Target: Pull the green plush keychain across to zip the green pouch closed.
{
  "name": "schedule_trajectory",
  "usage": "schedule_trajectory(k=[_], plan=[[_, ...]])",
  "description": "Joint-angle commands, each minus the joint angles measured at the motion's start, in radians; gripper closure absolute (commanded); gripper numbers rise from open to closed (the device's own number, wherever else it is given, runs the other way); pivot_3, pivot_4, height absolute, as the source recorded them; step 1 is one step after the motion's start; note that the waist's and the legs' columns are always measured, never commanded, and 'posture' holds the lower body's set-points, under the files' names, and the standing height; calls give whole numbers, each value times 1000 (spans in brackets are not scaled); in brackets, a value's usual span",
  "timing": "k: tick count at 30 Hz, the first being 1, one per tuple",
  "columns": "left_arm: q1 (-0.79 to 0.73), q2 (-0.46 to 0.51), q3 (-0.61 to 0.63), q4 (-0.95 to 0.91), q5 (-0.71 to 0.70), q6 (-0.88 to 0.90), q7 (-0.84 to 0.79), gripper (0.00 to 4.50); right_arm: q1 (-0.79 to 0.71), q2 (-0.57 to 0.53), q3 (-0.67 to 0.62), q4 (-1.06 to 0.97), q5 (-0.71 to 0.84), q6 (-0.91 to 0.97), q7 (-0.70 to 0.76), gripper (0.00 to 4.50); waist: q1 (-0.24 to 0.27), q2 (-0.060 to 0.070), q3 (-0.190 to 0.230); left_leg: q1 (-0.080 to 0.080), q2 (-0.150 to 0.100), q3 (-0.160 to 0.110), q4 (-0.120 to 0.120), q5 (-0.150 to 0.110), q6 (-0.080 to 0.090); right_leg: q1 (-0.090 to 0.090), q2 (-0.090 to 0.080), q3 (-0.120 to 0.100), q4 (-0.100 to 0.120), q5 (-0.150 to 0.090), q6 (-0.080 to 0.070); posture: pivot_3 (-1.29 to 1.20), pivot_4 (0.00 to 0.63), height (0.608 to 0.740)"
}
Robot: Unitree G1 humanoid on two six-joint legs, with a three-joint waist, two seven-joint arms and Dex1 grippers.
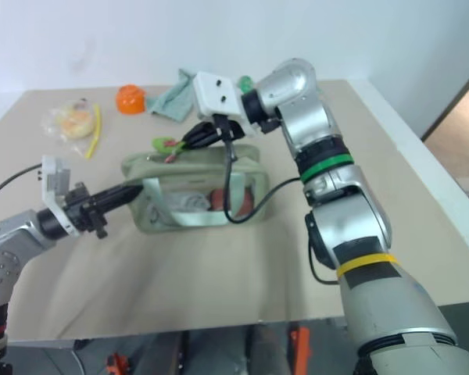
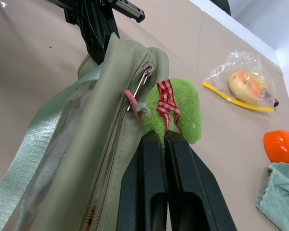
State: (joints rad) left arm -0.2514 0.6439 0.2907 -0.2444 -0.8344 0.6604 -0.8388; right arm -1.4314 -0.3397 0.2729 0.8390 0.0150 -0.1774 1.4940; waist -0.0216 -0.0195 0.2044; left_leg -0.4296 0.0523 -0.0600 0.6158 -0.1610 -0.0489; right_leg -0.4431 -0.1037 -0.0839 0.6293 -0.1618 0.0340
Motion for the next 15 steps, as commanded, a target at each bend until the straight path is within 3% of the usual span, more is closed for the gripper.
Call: schedule_trajectory(k=[1, 15], plan=[[-18, -3, 0, 12, -1, -10, -6, 4500, -39, -22, -37, 9, -1, -12, -39, 4478, 0, 0, 0, 0, 0, 0, 0, 0, 0, 0, 0, 0, 0, 0, 0, 0, 150, 740], [-62, -13, -38, 63, 17, -21, -25, 4500, -104, -229, -97, -11, 16, 5, -17, 4478, 2, 0, 0, -1, 0, 0, 0, 0, 0, 0, 0, 0, 0, 0, 0, 0, 150, 740]])
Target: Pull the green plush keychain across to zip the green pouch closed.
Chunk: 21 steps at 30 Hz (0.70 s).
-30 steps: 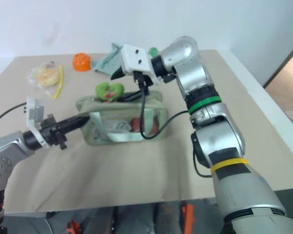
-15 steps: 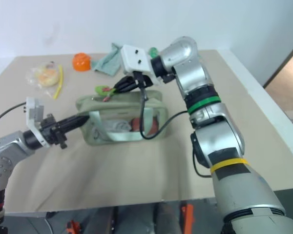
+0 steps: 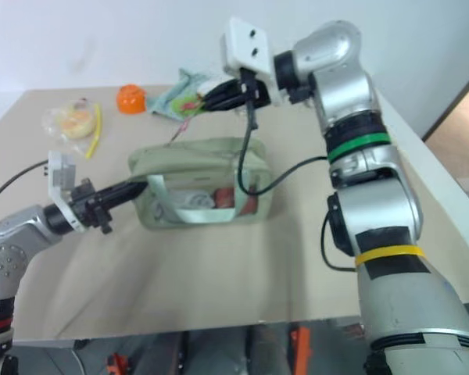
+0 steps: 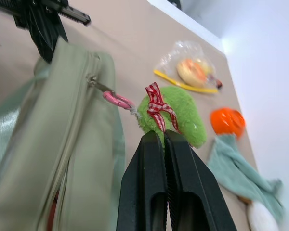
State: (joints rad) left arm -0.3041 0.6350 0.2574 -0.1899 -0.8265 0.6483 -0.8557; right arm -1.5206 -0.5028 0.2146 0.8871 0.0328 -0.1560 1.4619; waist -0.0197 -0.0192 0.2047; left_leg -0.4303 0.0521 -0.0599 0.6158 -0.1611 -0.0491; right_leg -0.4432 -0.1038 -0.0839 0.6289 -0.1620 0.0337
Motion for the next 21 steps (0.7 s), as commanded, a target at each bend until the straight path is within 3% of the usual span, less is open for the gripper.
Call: schedule_trajectory(k=[1, 7, 13, 21], plan=[[-11, -5, -7, 10, 9, -10, -9, 4500, -2, -89, -31, -78, -10, -27, 22, 4478, 0, 0, 0, 0, 0, 0, 0, 0, 0, 0, 0, 0, 0, 0, 0, 0, 150, 740], [-17, -9, -18, 18, 11, -15, -15, 4500, 85, -248, 9, -211, -84, -102, 50, 4478, 1, 0, 0, 0, 0, 0, 0, 0, 0, 0, 0, 0, 0, 0, 0, 0, 150, 740], [-22, -16, -26, 24, 13, -19, -19, 4500, 151, -418, 30, -224, -247, -219, -63, 4478, 2, 1, 0, 0, 0, 1, 0, -1, -2, 0, 0, 1, 0, 0, 0, 0, 150, 740], [-17, -22, -26, 18, 6, -14, -17, 4500, 356, -528, -7, -342, -241, -176, -119, 4478, 0, 1, 0, 1, 0, 3, 0, -1, -3, 0, 0, 3, -1, 0, 1, 0, 150, 740]])
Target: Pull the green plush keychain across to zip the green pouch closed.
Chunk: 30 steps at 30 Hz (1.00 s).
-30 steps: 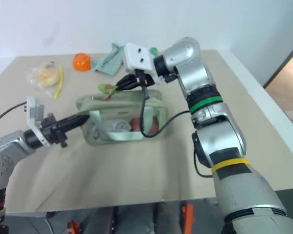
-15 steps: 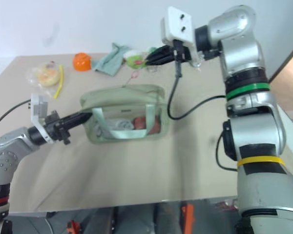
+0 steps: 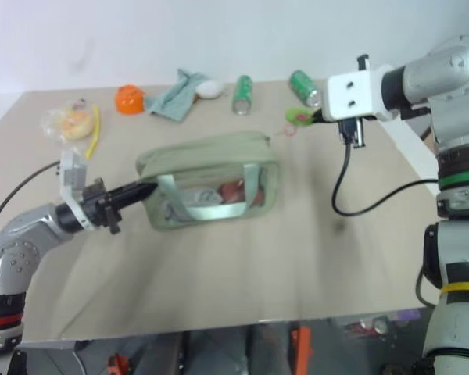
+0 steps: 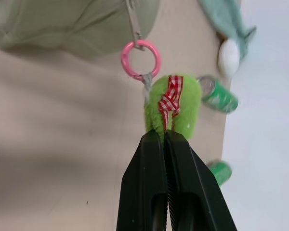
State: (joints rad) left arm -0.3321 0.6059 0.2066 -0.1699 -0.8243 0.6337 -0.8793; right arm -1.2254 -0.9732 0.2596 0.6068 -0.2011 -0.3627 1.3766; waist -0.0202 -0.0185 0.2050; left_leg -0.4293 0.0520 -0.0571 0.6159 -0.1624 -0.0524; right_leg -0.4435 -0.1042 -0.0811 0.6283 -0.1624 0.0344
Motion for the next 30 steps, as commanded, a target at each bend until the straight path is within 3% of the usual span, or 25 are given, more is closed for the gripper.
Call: schedule_trajectory(k=[1, 6, 9, 18, 22, 26, 30], plan=[[11, 7, 25, -3, 3, 1, 8, 4500, 109, -57, -54, -94, -4, 45, -52, 4478, 0, 0, 0, 0, 0, 1, 0, 0, 0, 0, 0, 1, 0, 0, 0, 0, 150, 740], [22, 2, 28, -19, -9, 8, 21, 4500, 381, 32, -44, -230, -30, 126, -219, 4478, 0, -1, -1, 3, 0, 1, 1, -1, -1, 2, 0, 1, 0, 0, 1, 0, 150, 740], [24, 3, 28, -23, -13, 11, 25, 4500, 463, 86, -27, -263, -50, 159, -279, 4478, -2, -1, -1, 5, 0, 3, 1, -1, -1, 2, 0, 2, 0, 1, 1, 0, 150, 740], [34, 7, 37, -39, -27, 26, 40, 4500, 511, 149, 55, -257, -119, 116, -302, 4478, -2, -1, -1, 5, 0, 3, 2, 0, 0, 3, 0, 3, 1, 2, 0, 0, 150, 740], [51, 6, 39, -52, -26, 28, 54, 4500, 483, 167, 5, -242, -36, 195, -277, 4478, -3, -2, -1, 5, 0, 2, 2, 0, 0, 3, 0, 3, 1, 2, 0, 0, 150, 740], [71, 10, 53, -54, -25, 27, 74, 4500, 441, 181, -131, -245, 171, 436, -201, 3324, -3, -2, -1, 5, 1, 2, 2, 0, 0, 3, 1, 3, 1, 2, 0, 0, 150, 740], [68, 18, 105, -43, -77, 62, 90, 3172, 418, 152, -260, -241, 329, 624, -161, 2001, -1, -2, -1, 5, 1, 2, 2, 0, 0, 3, 1, 3, 1, 2, 0, 0, 150, 740]])
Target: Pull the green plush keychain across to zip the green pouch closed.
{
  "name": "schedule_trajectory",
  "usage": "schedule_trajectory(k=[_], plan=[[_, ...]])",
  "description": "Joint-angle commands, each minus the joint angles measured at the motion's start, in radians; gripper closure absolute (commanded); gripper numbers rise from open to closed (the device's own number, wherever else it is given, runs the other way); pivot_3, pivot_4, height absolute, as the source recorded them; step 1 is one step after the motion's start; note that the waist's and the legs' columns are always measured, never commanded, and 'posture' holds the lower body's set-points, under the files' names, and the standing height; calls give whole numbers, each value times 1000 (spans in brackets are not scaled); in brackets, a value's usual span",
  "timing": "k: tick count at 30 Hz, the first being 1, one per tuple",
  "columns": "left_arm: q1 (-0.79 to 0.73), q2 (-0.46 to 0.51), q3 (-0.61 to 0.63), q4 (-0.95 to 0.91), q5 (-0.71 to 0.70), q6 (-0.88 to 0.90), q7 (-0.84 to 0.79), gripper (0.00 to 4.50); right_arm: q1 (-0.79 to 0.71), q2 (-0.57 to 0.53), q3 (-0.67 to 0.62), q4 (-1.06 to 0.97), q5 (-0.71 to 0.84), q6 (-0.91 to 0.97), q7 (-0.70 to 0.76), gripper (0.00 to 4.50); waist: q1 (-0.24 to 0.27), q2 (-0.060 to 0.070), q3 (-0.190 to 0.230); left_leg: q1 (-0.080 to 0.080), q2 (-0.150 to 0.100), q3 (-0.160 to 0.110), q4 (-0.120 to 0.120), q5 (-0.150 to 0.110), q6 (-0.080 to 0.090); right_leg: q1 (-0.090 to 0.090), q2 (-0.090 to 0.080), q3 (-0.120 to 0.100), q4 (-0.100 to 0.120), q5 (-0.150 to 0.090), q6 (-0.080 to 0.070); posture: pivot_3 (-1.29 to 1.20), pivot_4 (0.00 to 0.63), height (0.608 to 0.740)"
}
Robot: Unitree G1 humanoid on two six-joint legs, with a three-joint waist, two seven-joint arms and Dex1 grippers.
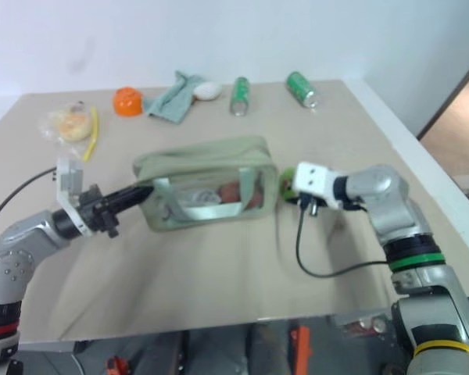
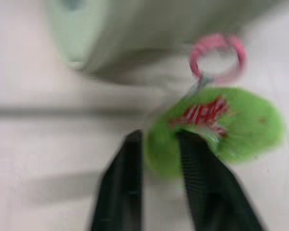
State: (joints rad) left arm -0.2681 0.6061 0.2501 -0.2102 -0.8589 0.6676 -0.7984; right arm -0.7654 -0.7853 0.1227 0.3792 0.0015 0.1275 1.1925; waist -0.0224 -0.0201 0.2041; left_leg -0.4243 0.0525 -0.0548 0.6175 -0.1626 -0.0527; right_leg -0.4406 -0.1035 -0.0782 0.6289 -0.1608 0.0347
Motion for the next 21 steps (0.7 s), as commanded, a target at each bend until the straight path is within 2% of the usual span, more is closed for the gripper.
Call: schedule_trajectory(k=[1, 2, 3, 4, 7, 10, 14, 21], plan=[[5, 27, 74, -6, -52, 39, 12, 2799, -36, -52, -154, -17, 165, 184, 39, 1577, 2, -1, 1, 0, 0, 0, 0, 0, 0, 0, 0, 0, 0, 0, 0, 0, 150, 740], [8, 36, 84, -11, -60, 47, 11, 2347, -23, -68, -180, -28, 200, 221, 62, 1172, 2, -1, 1, -1, 0, 0, 0, 0, 0, -1, 0, 0, 0, 0, 0, 0, 150, 740], [17, 54, 99, -24, -63, 57, 7, 2275, 6, -95, -207, -54, 246, 275, 100, 1096, 2, -1, 1, -1, 0, 0, 0, 0, 0, -1, 0, 0, 0, 0, 0, 0, 150, 740], [31, 74, 115, -38, -69, 67, 2, 1688, 40, -121, -231, -80, 286, 317, 136, 1048, 4, -2, 1, -2, 0, 0, 0, 0, 0, -1, 0, 0, -1, 0, 0, 0, 150, 740], [80, 119, 154, -75, -79, 74, -15, 714, 98, -158, -284, -132, 355, 391, 143, 1048, 3, -2, 1, -2, 0, -1, 0, -2, -1, -1, 0, -1, -1, -3, 0, 0, 150, 740], [161, 145, 231, -99, -87, 70, -18, 714, 166, -174, -372, -221, 440, 485, 115, 1048, -1, -2, 1, -2, 0, 0, 0, -4, -2, -2, 0, 0, -1, -3, 0, 0, 150, 740], [226, 113, 315, -104, -129, 73, 38, 714, 252, -158, -468, -350, 530, 575, 40, 1048, 2, -2, 1, -2, 2, 0, 0, -5, -2, -2, 1, 0, -1, -4, -1, 0, 150, 740], [245, 49, 304, -70, -134, 58, 75, 714, 309, -85, -493, -466, 610, 632, -99, 1048, 3, -2, 1, -2, 2, 0, 5, -6, -3, 0, 1, 0, -1, -3, -1, 0, 150, 740]])
